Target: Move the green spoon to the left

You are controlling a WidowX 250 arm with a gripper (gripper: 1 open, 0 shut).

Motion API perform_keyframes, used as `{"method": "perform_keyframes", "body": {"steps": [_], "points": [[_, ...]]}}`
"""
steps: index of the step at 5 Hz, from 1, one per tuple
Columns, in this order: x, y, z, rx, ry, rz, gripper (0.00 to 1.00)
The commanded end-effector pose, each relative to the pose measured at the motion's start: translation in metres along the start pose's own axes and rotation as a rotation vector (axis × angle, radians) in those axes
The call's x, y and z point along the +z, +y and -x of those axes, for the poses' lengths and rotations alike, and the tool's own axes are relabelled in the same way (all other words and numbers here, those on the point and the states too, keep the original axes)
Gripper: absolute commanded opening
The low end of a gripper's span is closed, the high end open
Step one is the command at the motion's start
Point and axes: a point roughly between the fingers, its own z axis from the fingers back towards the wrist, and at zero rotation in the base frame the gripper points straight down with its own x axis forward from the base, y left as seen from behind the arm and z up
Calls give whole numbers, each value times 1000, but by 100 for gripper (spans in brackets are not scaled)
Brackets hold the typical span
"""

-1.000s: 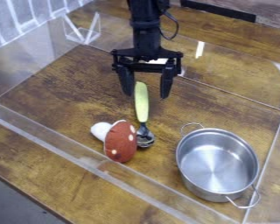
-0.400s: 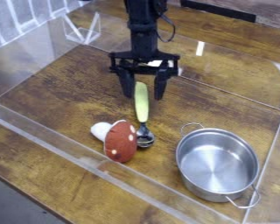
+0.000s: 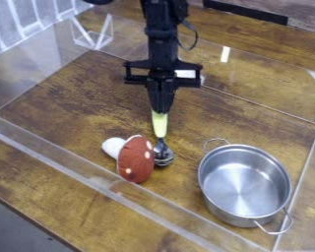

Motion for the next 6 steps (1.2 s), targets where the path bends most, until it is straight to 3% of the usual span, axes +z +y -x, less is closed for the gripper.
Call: {"method": "perform_keyframes", "body": {"steps": [1, 2, 6], "points": [[72, 7, -5, -5, -131, 62, 0], [101, 10, -3, -13, -146, 95, 0], [104, 23, 8, 17, -150, 85, 0]]}}
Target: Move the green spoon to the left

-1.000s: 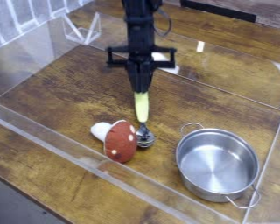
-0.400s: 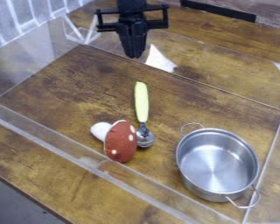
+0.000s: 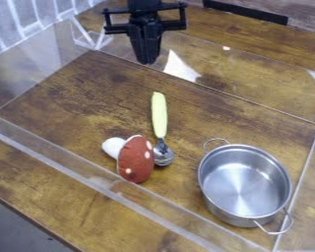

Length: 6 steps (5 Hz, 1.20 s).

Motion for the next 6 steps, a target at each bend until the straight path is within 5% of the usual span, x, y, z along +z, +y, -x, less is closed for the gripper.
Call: {"method": "perform_keyframes", "body": {"steps": [1, 6], "points": [[34, 8, 2, 11, -92, 10, 0], [27, 23, 4, 43, -86, -11, 0]]}}
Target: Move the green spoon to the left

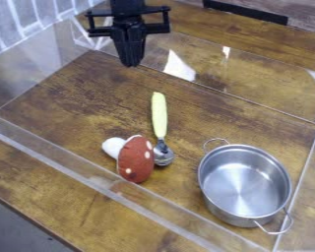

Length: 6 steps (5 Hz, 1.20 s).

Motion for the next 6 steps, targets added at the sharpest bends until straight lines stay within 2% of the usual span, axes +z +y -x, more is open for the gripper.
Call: {"method": "perform_keyframes", "body": {"steps": [1, 5, 6], "points": [[31, 10, -2, 20, -92, 11, 0], [23, 12, -7, 24, -86, -7, 0], [8, 11, -4, 14, -72, -27, 100]]}}
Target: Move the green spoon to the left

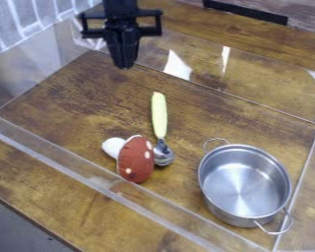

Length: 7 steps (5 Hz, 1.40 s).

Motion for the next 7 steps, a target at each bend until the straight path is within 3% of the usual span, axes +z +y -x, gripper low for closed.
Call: {"method": "perform_keyframes", "body": {"steps": [1, 4, 6, 7], "points": [[-2, -1, 4, -15, -35, -10, 100], [-53, -25, 15, -52, -30, -37, 100], [-74, -30, 17, -50, -21, -52, 100], [-79, -30, 16, -46, -12, -61, 0]]}}
